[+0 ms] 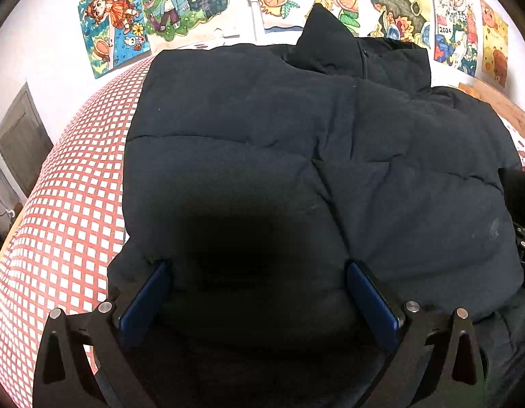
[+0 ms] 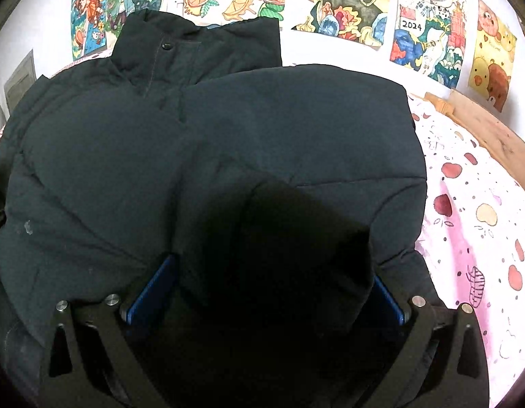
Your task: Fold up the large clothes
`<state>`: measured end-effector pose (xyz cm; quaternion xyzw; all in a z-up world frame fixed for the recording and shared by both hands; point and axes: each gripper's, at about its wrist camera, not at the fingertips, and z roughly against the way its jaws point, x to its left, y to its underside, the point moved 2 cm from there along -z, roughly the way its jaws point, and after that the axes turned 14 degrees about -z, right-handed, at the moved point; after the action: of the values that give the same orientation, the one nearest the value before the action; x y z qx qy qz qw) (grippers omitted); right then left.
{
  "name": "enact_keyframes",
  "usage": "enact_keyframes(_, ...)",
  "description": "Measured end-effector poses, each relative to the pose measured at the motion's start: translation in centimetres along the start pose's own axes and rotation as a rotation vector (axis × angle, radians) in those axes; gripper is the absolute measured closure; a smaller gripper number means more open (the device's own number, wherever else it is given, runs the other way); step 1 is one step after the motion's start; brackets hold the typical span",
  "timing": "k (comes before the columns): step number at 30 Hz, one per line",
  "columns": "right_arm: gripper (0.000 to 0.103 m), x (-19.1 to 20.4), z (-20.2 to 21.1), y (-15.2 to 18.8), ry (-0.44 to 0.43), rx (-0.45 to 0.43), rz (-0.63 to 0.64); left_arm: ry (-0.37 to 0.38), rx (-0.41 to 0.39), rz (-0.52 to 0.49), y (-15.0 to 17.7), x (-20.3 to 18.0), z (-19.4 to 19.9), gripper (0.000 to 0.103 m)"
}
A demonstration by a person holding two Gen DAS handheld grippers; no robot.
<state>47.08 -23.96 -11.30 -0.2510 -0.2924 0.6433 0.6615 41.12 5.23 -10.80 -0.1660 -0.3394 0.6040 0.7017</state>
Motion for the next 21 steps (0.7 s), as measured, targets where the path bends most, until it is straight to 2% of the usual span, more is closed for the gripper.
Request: enact_keyframes(21, 0.001, 0.23, 0.2, 0.14, 0.007, -0.01, -0.003, -0.038, 0.015, -0.027, -0.49, -0.1, 0.06, 0.0)
